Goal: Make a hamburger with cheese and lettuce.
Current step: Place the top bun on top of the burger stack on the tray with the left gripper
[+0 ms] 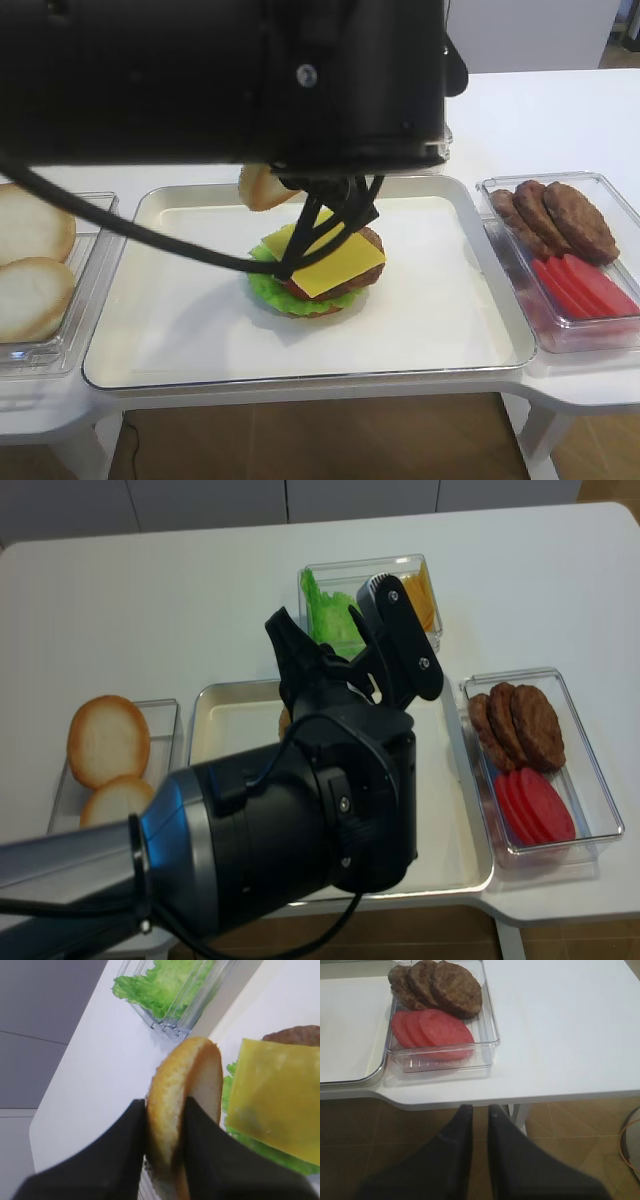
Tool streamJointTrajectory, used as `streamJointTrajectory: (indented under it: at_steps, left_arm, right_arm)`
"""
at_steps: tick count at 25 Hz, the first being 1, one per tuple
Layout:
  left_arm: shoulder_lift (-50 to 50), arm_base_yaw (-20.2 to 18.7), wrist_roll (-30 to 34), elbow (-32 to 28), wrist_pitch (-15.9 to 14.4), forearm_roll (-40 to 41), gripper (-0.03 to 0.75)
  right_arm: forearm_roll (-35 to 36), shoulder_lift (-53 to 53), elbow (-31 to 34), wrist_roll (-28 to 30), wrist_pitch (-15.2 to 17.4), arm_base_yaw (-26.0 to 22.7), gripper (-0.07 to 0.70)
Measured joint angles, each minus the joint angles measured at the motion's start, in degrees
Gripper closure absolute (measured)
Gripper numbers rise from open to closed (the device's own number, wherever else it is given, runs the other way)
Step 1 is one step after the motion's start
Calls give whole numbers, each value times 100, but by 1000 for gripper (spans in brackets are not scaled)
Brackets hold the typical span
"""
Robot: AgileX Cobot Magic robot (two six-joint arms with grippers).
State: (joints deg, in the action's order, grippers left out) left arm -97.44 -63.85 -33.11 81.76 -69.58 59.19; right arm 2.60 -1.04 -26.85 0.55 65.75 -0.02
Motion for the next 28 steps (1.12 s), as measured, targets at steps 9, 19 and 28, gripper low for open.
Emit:
streamJointTrajectory:
  at_steps: [9,19,28]
  left_arm:
    - [-322,0,0,13,45,159,561]
    - [-636,0,-146,13,108,194,561]
    - [-799,0,-299,17,186,194,561]
  right_arm:
    - [0,0,0,-12,0,0,549]
    - [0,0,0,-12,0,0,549]
    - [0,0,0,-12,0,0,549]
